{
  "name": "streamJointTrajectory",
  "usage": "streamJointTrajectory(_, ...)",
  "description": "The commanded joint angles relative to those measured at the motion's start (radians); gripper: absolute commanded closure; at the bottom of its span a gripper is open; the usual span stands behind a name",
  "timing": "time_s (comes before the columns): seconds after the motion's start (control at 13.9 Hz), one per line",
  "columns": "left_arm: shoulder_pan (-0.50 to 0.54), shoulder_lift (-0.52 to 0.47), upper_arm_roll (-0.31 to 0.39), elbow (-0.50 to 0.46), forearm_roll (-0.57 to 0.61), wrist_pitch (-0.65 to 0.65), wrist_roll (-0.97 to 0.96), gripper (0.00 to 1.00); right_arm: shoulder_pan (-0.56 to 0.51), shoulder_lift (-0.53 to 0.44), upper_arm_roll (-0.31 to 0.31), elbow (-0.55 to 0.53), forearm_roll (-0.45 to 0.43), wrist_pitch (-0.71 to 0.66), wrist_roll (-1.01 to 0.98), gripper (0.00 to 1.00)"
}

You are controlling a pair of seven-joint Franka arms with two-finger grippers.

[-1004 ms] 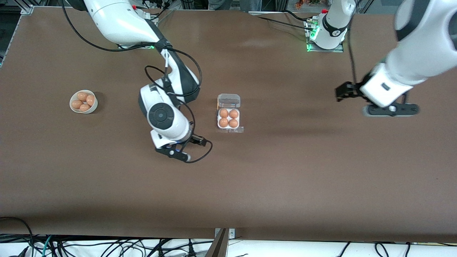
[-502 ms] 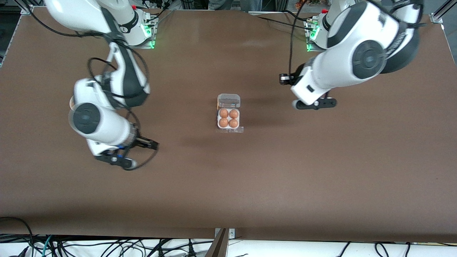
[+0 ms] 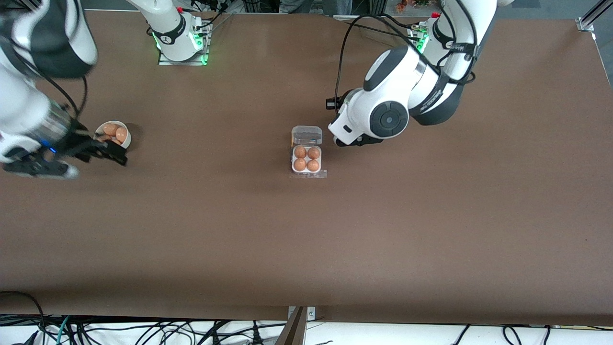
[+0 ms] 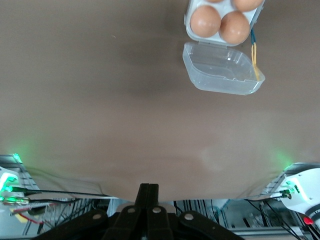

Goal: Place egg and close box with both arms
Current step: 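Push the clear carton lid shut with the left gripper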

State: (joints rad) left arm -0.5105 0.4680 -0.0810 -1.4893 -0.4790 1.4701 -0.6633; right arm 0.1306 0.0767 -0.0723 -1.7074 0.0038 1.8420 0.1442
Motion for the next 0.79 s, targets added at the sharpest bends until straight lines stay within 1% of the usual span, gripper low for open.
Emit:
streamJointTrajectory(0.0,-0.043,0.067,0.014,0.029,-0.035,0.002,-0.005,0.96,-0.017,-0.119,0.022,-0.043,-0.071,-0.102,-0.008,0.00)
streamJointTrajectory(0.14,-0.065,0.115,0.014,0.035,-0.035,0.044,-0.005,0.96,-0.048,-0.124,0.023,0.032,-0.073,-0.205,-0.009,0.00)
streamJointTrajectory(0.22,-0.078,0.130,0.014,0.040,-0.035,0.073,-0.010,0.96,-0.049,-0.124,0.022,0.055,-0.070,-0.223,-0.011,0.00)
streamJointTrajectory(0.36,-0.101,0.158,0.014,0.040,-0.035,0.131,-0.019,0.96,-0.069,-0.123,0.022,0.080,-0.061,-0.222,-0.012,0.00)
streamJointTrajectory(0.5,-0.121,0.182,0.014,0.040,-0.035,0.162,-0.019,0.96,-0.092,-0.123,0.023,0.071,-0.054,-0.207,-0.006,0.00)
streamJointTrajectory(0.57,-0.123,0.188,0.014,0.040,-0.035,0.177,-0.019,0.96,-0.097,-0.123,0.023,0.068,-0.030,-0.196,-0.008,0.00)
streamJointTrajectory(0.72,-0.131,0.204,0.014,0.040,-0.033,0.211,-0.019,0.96,-0.117,-0.127,0.025,0.055,-0.016,-0.176,-0.040,0.00)
